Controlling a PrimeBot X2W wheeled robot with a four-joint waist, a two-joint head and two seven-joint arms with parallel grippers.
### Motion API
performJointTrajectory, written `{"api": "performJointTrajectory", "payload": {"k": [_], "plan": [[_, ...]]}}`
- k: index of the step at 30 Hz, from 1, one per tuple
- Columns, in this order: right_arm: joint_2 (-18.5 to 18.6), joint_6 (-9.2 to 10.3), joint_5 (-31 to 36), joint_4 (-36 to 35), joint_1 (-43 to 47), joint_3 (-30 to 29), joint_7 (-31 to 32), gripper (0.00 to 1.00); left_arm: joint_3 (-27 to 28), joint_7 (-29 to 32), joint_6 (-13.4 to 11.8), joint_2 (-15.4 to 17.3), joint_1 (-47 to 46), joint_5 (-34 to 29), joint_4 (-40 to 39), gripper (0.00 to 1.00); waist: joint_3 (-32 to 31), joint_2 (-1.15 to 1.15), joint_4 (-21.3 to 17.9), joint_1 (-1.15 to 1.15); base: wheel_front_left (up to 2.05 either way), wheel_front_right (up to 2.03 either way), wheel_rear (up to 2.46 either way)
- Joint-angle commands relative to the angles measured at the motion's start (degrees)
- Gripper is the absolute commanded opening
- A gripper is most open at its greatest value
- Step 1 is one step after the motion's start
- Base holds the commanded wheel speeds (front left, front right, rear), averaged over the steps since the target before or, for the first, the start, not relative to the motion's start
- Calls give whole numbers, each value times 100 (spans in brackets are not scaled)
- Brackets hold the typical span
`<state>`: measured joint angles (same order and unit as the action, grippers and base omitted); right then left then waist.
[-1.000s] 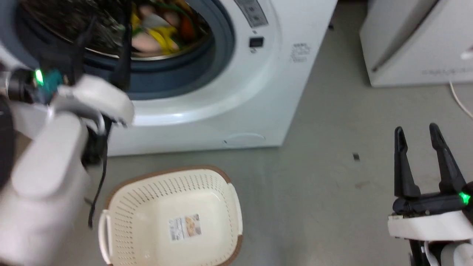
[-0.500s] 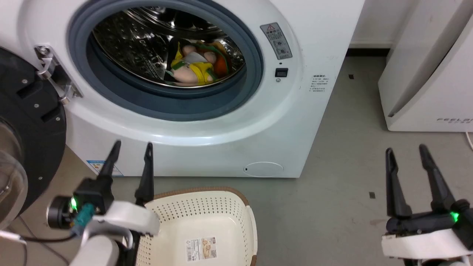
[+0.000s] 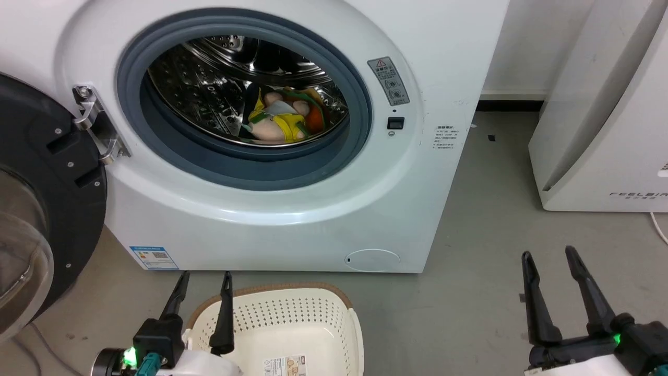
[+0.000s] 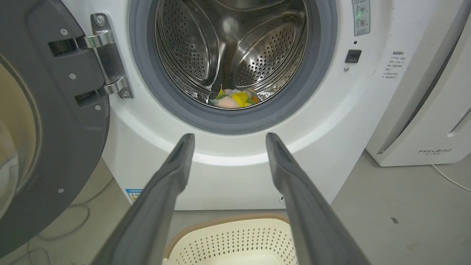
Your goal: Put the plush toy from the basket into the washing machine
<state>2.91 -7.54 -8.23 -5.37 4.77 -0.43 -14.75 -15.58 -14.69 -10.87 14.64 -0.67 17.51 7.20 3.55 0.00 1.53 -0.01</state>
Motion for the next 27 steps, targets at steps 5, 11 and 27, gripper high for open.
{"api": "performJointTrajectory", "payload": {"k": [5,11,27], "plan": [[-3,5,-37,76,154,23,-25,100,263,-30,165,-166,195,-243,16,100,-66,0,16,1,0,0,0],[0,0,-35,95,101,24,2,0,426,4,266,-329,199,-424,12,0,-69,0,18,1,0,0,0],[0,1,58,143,36,26,162,0,536,162,353,-419,185,-565,-66,0,-102,0,-1,1,0,0,0]]}}
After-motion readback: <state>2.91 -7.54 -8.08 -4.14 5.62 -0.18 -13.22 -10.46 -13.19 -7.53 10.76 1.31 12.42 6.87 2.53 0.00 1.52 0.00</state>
